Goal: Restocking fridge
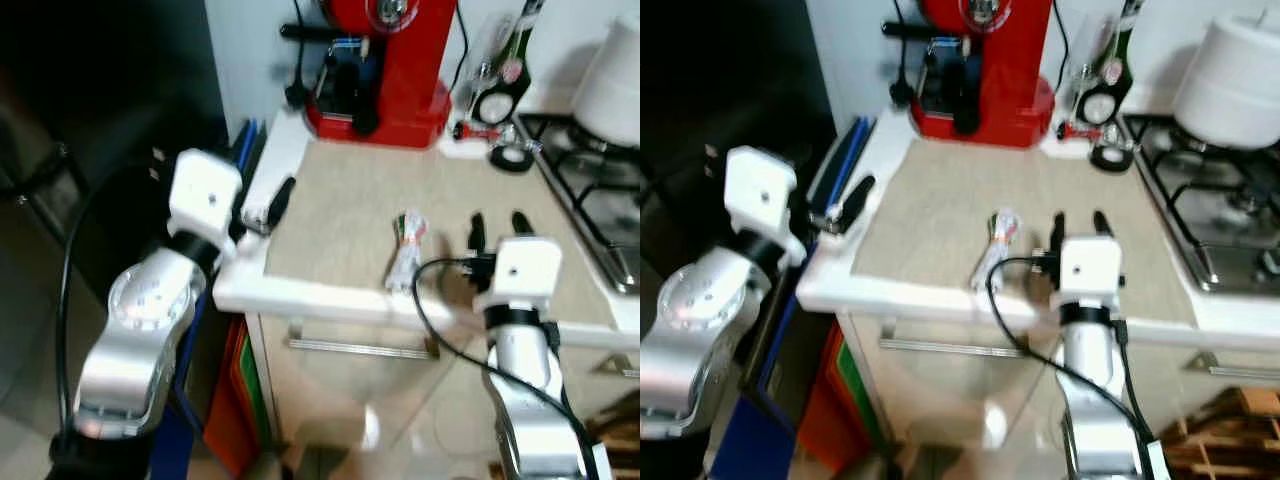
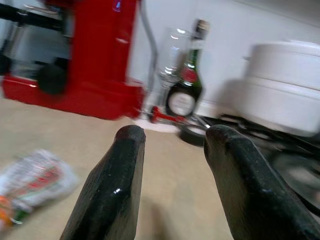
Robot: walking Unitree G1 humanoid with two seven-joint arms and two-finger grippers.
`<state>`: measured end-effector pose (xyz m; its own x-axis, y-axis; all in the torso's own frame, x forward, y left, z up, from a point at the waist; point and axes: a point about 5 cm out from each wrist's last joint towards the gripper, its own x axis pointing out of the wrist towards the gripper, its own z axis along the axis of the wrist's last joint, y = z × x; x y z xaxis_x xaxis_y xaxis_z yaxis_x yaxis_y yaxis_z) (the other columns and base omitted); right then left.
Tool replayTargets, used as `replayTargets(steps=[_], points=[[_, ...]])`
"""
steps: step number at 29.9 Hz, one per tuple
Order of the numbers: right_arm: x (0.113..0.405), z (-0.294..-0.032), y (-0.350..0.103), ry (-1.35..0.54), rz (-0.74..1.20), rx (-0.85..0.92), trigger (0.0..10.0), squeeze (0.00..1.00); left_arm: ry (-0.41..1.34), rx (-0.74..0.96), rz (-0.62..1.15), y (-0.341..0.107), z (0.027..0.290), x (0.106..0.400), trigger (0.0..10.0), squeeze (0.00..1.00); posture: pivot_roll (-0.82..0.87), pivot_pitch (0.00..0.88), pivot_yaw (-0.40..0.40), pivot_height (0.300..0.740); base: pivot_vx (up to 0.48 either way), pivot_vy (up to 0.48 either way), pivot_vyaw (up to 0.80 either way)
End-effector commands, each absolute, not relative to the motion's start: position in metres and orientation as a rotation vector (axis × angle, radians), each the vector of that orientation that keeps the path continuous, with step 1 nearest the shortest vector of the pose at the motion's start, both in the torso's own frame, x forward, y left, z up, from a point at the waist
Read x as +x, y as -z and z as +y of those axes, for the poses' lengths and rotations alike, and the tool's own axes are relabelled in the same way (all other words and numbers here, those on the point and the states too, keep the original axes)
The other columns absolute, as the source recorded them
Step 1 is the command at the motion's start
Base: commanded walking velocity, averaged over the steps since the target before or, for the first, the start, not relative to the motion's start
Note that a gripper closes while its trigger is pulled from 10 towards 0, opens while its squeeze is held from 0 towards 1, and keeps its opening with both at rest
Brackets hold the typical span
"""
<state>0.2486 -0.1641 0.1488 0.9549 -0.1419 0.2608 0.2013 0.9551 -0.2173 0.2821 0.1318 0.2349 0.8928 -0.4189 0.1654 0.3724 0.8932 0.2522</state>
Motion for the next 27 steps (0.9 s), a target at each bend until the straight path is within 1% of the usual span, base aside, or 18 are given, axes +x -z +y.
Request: replayTargets(steps=[1,4,8,12,13,14,17,19,23,25,26,27], points=[[0.246,-0.167,-0.152,0.202,-0.261,-0.249,10.0,0.0,0.438,0.201,-0.208,-0.241,0.134,0.284,10.0,0.0,0.04,0.0,0.031,0.74,0.0,0.0,0.0],[0.247,-0.166,-0.153,0.211,-0.249,-0.225,10.0,0.0,0.444,0.213,-0.193,-0.243,0.139,0.286,10.0,0.0,0.04,0.0,0.04,0.74,0.0,0.0,0.0],[0.255,-0.159,-0.161,0.186,-0.257,-0.189,10.0,0.0,0.442,0.244,-0.157,-0.235,0.142,0.285,10.0,0.0,0.05,0.0,0.035,0.74,0.0,0.0,0.0],[0.254,-0.157,-0.163,0.182,-0.271,-0.19,10.0,0.0,0.464,0.2,-0.099,-0.235,0.141,0.288,10.0,0.0,0.05,0.0,0.04,0.74,0.0,0.0,0.0],[0.252,-0.16,-0.167,0.201,-0.292,-0.209,10.0,0.0,0.504,0.129,-0.056,-0.239,0.136,0.294,10.0,0.0,0.04,0.0,0.051,0.74,0.0,0.0,0.0],[0.252,-0.16,-0.167,0.201,-0.292,-0.209,10.0,0.0,0.504,0.129,-0.056,-0.239,0.136,0.294,10.0,0.0,0.04,0.0,0.051,0.74,0.0,0.0,0.0],[0.247,-0.167,-0.173,0.239,-0.321,-0.239,10.0,0.0,0.563,0.056,-0.009,-0.243,0.128,0.302,10.0,0.0,0.01,0.0,0.063,0.74,0.0,0.0,0.0],[0.234,-0.177,-0.173,0.275,-0.309,-0.279,10.0,0.0,0.62,0.001,0.024,-0.251,0.117,0.315,10.0,0.0,-0.03,0.0,0.073,0.74,0.0,0.0,0.0],[0.223,-0.182,-0.168,0.294,-0.276,-0.3,10.0,0.0,0.65,-0.043,0.045,-0.255,0.108,0.322,10.0,0.0,-0.04,0.004,0.078,0.74,0.0,0.0,0.0],[0.213,-0.183,-0.163,0.298,-0.251,-0.317,10.0,0.0,0.689,-0.068,0.088,-0.257,0.099,0.328,10.0,0.0,-0.07,0.023,0.092,0.74,0.0,0.0,0.0],[0.213,-0.183,-0.163,0.298,-0.251,-0.317,10.0,0.0,0.689,-0.068,0.088,-0.257,0.099,0.328,10.0,0.0,-0.07,0.023,0.092,0.74,0.0,0.0,0.0],[0.203,-0.185,-0.158,0.301,-0.231,-0.341,10.0,0.0,0.72,-0.09,0.134,-0.258,0.088,0.335,10.0,0.0,-0.08,0.033,0.103,0.74,0.0,0.0,0.0]])
